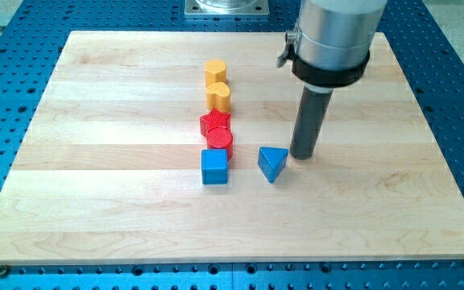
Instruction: Move the triangle to the bottom of the blue cube
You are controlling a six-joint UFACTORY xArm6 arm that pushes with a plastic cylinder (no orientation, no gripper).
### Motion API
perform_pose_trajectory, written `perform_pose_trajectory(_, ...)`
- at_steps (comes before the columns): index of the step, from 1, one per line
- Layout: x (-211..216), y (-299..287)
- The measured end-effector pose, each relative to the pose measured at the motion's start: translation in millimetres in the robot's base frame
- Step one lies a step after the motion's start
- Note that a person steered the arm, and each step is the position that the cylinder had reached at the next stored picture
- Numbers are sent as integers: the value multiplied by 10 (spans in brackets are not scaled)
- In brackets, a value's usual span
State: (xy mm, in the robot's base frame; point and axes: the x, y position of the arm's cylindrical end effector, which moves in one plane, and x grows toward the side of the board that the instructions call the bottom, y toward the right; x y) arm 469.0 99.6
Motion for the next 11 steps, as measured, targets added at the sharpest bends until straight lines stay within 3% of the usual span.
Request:
perform_pose_trajectory(2, 581, -597)
perform_pose_trajectory(3, 631, -674)
perform_pose_trajectory(4, 929, -328)
perform_pose_trajectory(7, 929, -984)
perform_pose_trajectory(9, 813, -935)
perform_pose_trajectory(10, 1062, -930)
perform_pose_trajectory(11, 750, -34)
